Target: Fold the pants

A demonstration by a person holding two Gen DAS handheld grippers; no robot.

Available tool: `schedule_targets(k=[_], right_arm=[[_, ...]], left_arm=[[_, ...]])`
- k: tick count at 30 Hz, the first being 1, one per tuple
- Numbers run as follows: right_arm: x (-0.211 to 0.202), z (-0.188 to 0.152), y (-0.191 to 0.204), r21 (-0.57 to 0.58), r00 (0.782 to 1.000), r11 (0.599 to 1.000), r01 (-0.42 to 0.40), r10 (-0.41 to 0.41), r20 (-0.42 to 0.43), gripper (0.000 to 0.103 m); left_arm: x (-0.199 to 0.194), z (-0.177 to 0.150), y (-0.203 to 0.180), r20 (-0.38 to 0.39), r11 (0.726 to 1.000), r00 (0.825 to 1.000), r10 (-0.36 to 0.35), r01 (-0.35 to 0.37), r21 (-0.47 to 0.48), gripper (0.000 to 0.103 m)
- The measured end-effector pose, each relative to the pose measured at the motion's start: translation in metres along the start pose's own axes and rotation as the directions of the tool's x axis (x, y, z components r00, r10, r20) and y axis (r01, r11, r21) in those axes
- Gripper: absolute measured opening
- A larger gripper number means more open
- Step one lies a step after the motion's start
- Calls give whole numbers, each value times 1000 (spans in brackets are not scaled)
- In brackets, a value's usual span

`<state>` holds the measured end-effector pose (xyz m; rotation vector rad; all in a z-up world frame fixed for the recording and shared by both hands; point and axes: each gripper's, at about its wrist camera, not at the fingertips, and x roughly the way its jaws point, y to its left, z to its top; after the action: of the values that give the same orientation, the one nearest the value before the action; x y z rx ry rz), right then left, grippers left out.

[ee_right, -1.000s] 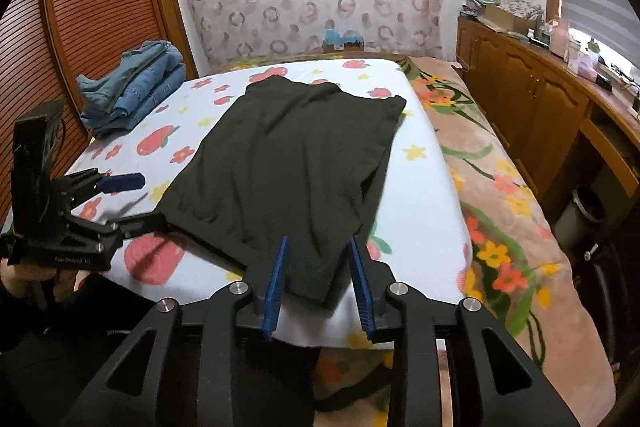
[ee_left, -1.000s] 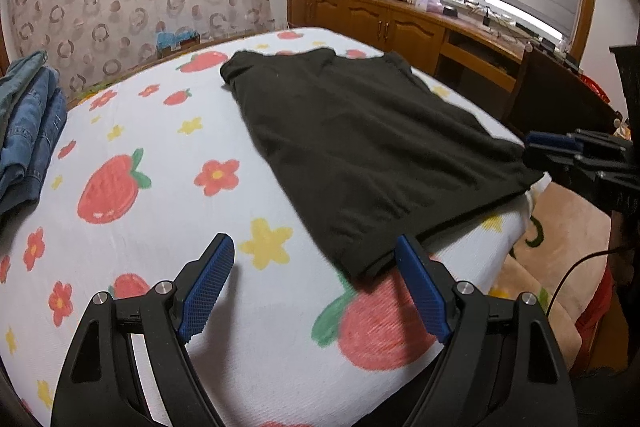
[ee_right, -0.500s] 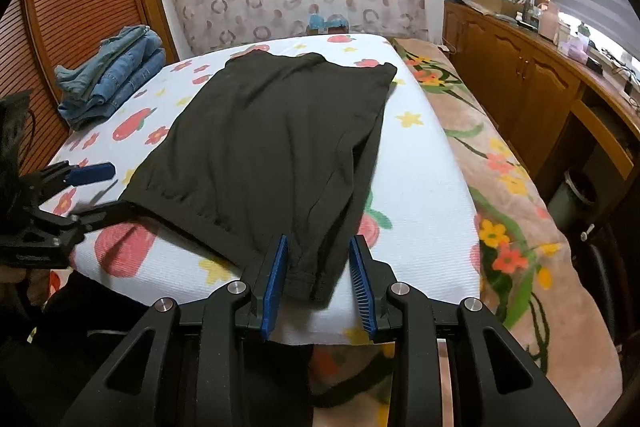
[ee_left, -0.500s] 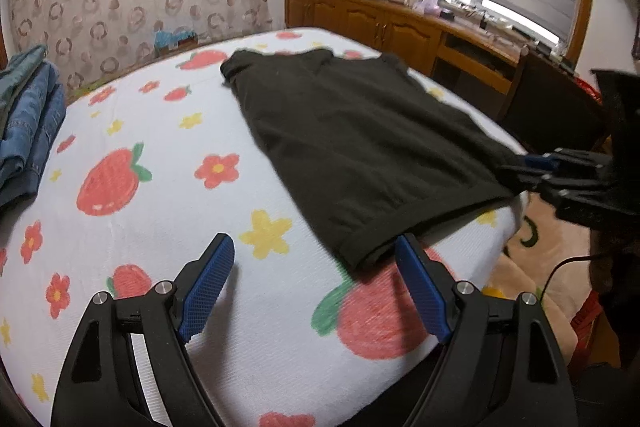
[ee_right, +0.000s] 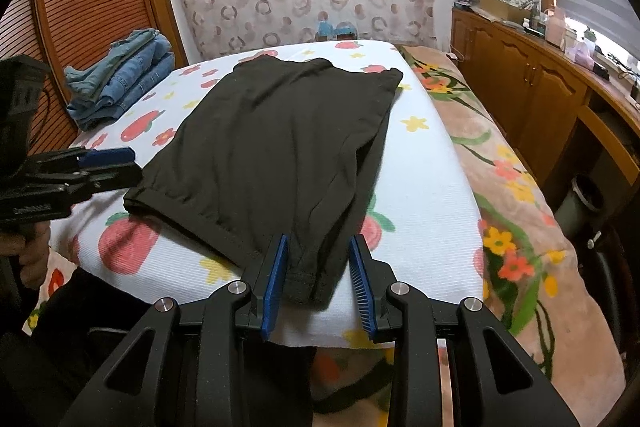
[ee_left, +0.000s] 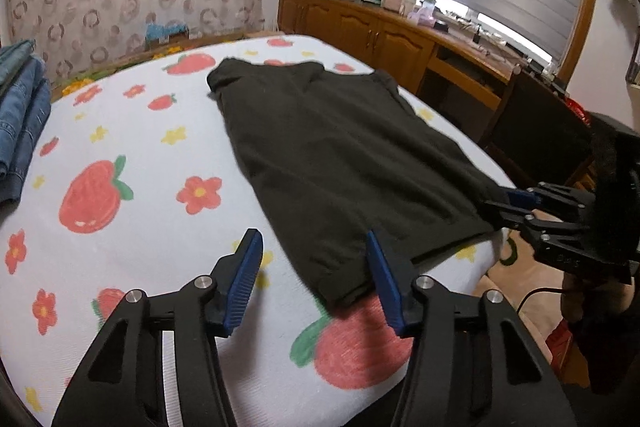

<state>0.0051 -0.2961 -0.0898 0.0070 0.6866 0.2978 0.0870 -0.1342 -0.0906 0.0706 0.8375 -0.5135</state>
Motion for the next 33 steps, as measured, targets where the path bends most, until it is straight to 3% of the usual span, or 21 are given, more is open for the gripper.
schedule_targets(k=[2, 8, 17, 20, 25, 29, 33], right_arm=[[1, -1, 0, -2, 1000, 1000, -2, 2, 5, 32], [3, 1, 4, -23, 999, 998, -52, 52, -11, 13], [7, 3, 6, -20, 998, 998, -64, 64, -8, 11], [7, 4, 6, -21, 998, 998, -67, 67, -10, 11], [8, 4, 8, -21, 997, 997, -79, 79, -6, 11], [1, 15, 11, -50, 995, 994, -94, 96, 27, 10], [-14, 37, 14, -73, 990, 992, -107, 113, 81, 10]], left_arm=[[5, -2, -1, -18, 1000, 1000, 10, -10, 1, 55], [8, -9, -2, -34, 1000, 999, -1, 0, -9, 55], [3, -14, -5, -33, 999, 999, -42, 41, -21, 53], [4, -14, -6, -28, 998, 998, -52, 52, -24, 44], [5, -12, -6, -18, 996, 997, -80, 79, -45, 18], [-9, -6, -6, 25, 993, 994, -106, 108, -51, 14], [-43, 10, -6, 120, 993, 987, -107, 112, -39, 13]])
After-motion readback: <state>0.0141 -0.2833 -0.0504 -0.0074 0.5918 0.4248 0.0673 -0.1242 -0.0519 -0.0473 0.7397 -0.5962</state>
